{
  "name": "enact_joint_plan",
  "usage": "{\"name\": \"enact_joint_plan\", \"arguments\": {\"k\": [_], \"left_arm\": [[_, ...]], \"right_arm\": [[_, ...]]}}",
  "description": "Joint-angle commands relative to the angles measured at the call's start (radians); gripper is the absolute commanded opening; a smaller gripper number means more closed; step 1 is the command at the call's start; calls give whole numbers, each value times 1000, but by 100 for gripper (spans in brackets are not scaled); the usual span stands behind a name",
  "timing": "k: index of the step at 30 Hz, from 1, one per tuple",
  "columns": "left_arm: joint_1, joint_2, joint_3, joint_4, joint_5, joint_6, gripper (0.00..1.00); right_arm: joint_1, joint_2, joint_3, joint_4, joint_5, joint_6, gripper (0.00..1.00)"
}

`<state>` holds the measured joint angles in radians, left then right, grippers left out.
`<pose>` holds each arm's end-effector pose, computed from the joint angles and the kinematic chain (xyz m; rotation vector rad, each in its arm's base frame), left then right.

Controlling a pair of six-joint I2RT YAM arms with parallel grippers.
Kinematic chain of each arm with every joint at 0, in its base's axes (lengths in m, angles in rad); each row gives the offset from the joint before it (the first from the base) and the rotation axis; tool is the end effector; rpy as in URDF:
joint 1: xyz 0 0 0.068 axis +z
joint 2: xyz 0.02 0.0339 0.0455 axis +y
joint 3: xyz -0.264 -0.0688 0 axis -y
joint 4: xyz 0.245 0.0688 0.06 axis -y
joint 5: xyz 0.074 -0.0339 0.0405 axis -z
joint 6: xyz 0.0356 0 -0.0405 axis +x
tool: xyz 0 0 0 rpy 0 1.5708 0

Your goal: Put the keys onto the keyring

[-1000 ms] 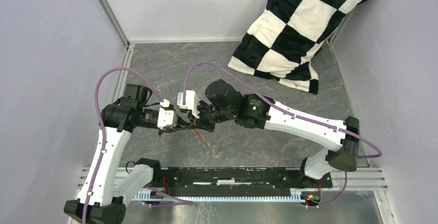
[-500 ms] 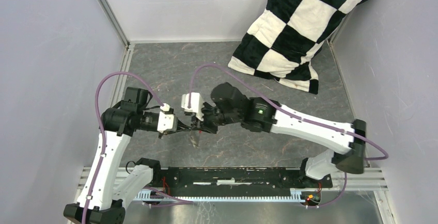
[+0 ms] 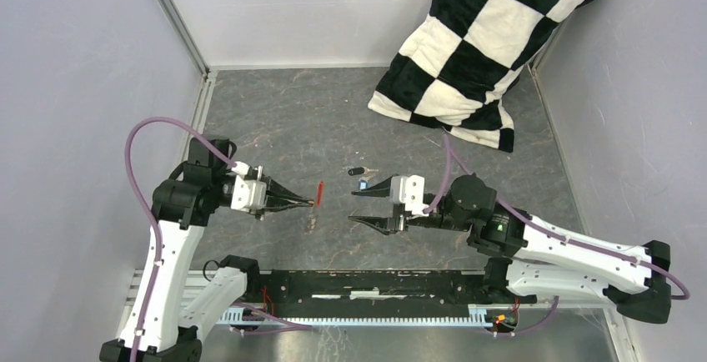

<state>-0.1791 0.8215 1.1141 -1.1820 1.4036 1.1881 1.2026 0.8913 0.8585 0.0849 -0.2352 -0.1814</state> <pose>0.0998 -0.0537 0.3728 1.4925 1.0124 -0.9824 0.0676 0.1984 0.3765 -1.1685 1.0995 0.9839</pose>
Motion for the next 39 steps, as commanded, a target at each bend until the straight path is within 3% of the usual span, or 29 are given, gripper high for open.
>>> {"name": "enact_joint_plan", "arguments": {"k": [1, 11, 22, 31, 35, 39], "left_arm": [[-3, -20, 56, 81, 169, -64, 2], [-13, -55, 46, 105, 230, -76, 2], [-38, -159, -55, 375, 229, -119, 2], [-37, -244, -189, 664, 193, -245, 2], [-37, -211, -201, 669, 164, -310, 2], [-37, -123, -201, 636, 103, -451, 2]], "right_arm": [[2, -12, -81, 216, -14, 8, 53], [2, 39, -111, 429, -122, 63, 48], [3, 115, -106, 530, -182, 130, 41], [4, 157, -62, 464, -172, 54, 38], [3, 148, -59, 419, -134, 23, 37], [-27, 147, -49, 308, 16, 27, 32]]}}
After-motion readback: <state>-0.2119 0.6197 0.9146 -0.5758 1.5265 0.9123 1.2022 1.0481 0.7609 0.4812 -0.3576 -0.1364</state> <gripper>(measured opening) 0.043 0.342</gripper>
